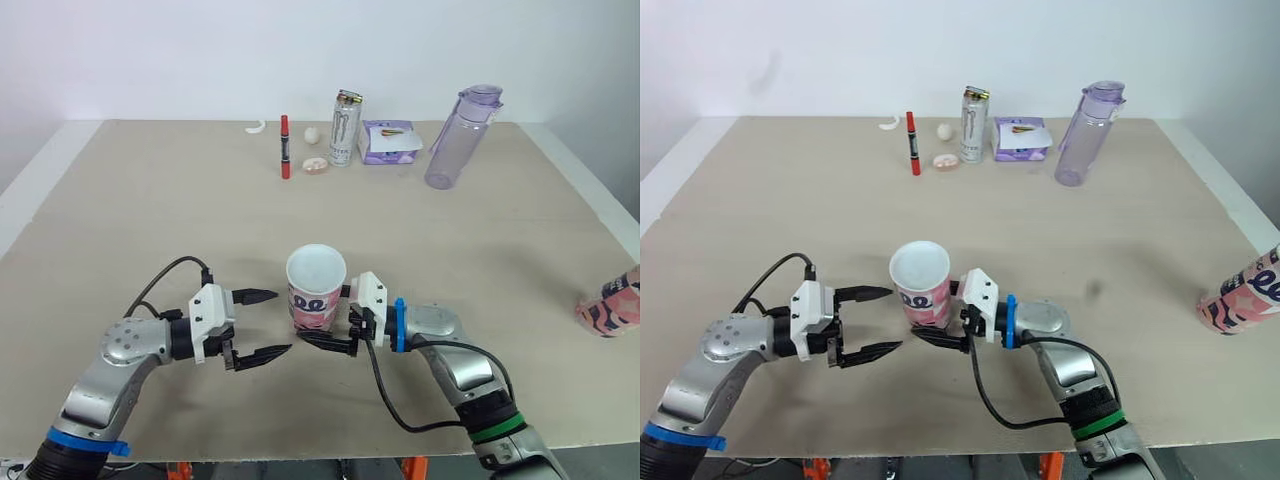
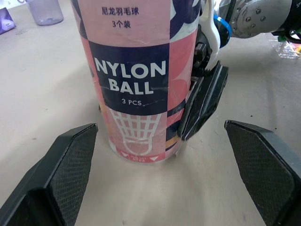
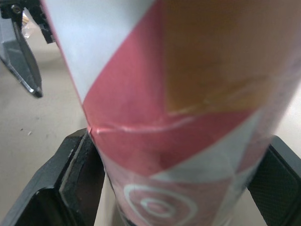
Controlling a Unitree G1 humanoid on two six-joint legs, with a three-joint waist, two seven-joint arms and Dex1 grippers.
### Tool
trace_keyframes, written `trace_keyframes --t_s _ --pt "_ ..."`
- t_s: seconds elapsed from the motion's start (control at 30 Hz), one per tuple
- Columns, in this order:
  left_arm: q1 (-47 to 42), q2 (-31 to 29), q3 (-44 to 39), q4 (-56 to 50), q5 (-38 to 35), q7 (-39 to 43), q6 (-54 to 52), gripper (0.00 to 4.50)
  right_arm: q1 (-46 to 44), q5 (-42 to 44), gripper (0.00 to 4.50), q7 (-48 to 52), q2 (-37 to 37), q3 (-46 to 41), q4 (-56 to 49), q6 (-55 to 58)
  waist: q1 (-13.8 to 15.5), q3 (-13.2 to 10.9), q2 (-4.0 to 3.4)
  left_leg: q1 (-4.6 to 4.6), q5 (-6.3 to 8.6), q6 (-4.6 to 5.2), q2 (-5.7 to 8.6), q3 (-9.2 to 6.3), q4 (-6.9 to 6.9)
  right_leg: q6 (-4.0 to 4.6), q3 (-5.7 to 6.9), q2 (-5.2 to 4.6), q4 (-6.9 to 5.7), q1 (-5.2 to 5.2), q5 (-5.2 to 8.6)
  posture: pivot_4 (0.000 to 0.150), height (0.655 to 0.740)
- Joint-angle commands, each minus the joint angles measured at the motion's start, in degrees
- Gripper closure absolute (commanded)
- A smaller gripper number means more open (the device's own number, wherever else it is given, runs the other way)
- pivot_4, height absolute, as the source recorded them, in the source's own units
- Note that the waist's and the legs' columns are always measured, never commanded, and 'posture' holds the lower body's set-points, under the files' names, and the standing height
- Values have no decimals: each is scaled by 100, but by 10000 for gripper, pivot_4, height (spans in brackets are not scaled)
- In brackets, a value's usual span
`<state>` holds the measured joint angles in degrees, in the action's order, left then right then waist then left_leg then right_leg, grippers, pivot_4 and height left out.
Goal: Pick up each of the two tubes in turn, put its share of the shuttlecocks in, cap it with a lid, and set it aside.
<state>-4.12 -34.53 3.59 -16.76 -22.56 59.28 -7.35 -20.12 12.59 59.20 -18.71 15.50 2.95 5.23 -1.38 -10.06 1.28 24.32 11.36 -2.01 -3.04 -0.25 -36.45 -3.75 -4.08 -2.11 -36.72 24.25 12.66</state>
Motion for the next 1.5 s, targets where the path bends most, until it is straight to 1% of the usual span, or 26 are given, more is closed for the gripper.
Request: trace_keyframes --t_s 0.03,0.3,0.37,0.4,0.43,0.47,0.5,0.77,0.93,1.0,1.07,1.1,1.17,1.2,1.27,1.33,1.5 --pt "99 -4 -64 -241 -13 -50 121 0 -286 -57 1182 -62 168 50 144 -212 1 0 0 -1 0 0 0 0 -1 0 0 0 -2 0 0 1500 7400" --pt "120 1 -55 -208 23 -98 156 0 -527 -73 1182 8 270 11 459 -363 -2 0 0 -14 -10 3 -10 -1 -4 26 -3 16 -33 3 7 1500 7400" --pt "123 -12 -75 -184 35 -97 175 0 -542 -50 8254 42 265 -1 490 -378 -2 0 0 -14 -12 2 -11 -1 -4 27 -4 16 -34 3 7 1500 7400" --pt "123 -17 -84 -173 40 -98 184 0 -549 -47 9191 53 264 -2 505 -393 -2 0 0 -14 -12 2 -11 -1 -4 27 -4 16 -34 3 6 1500 7400" --pt "123 -22 -93 -163 42 -97 191 0 -555 -49 14424 53 269 -2 518 -405 -2 0 0 -14 -13 0 -11 -1 -4 27 -4 16 -34 3 6 1500 7400" --pt "121 -27 -95 -159 48 -100 197 0 -556 -51 16658 54 271 -2 520 -417 -1 0 0 -14 -13 1 -11 -1 -4 27 -4 16 -34 3 6 1500 7400" --pt "118 -32 -96 -153 53 -101 210 0 -558 -61 17476 49 276 -5 519 -438 -2 0 0 -14 -13 0 -12 -1 -4 27 -4 17 -34 3 6 1500 7400" --pt "46 -53 -111 -160 46 -116 208 0 -437 8 17476 -55 152 -152 139 -300 -2 0 0 -14 -13 0 -14 -1 -4 27 -4 19 -35 3 6 1500 7400" --pt "-20 35 -4 -224 17 -143 160 0 75 346 17476 -357 -385 -830 -835 214 15 0 0 -13 -13 0 -14 -1 -4 27 -5 19 -35 3 6 1500 7400" --pt "-158 143 133 -183 5 -143 130 0 750 602 17476 -787 -801 -1808 -1361 659 13 0 1 -10 -13 0 -12 0 -5 24 -10 19 -34 2 11 1500 7400" --pt "-321 253 225 -116 -40 -143 91 0 1292 671 17476 -1267 -1027 -2691 -1467 868 66 1 -3 -10 -14 0 -7 -13 -4 22 -9 23 -37 -8 20 1500 7400" --pt "-397 313 251 -99 -69 -144 61 0 1431 650 17476 -1642 -1042 -3092 -1372 946 84 1 -4 -10 -14 0 -5 -15 -4 21 -9 23 -37 -10 23 1500 7400" --pt "-456 368 262 -89 -98 -136 35 0 1545 648 17476 -2056 -1042 -3448 -1309 1057 46 0 -1 -9 -14 -1 3 -5 -7 23 -30 23 -38 -10 32 1500 7400" --pt "-485 402 285 -108 -131 -140 6 0 1549 656 17476 -2390 -1044 -3788 -1164 1150 46 0 -1 -8 -14 -1 9 2 -9 13 -46 23 -37 -10 27 1500 7400" --pt "-504 437 318 -132 -163 -140 -20 0 1517 701 17476 -2893 -1017 -4290 -928 1294 -38 2 -2 -12 -14 -1 12 6 -12 9 -57 24 -37 -9 23 1500 7400" --pt "-498 457 339 -145 -148 -137 -25 0 1496 712 17476 -3224 -985 -4548 -749 1353 -66 3 -6 -23 -22 12 8 0 -10 19 -81 54 -39 -9 8 1500 7400" --pt "-464 440 340 -147 -122 -107 -19 0 1499 800 17476 -3508 -878 -4577 -604 1415 -116 4 -7 -23 -25 18 9 1 -11 18 -119 75 -39 -10 6 1500 7400"
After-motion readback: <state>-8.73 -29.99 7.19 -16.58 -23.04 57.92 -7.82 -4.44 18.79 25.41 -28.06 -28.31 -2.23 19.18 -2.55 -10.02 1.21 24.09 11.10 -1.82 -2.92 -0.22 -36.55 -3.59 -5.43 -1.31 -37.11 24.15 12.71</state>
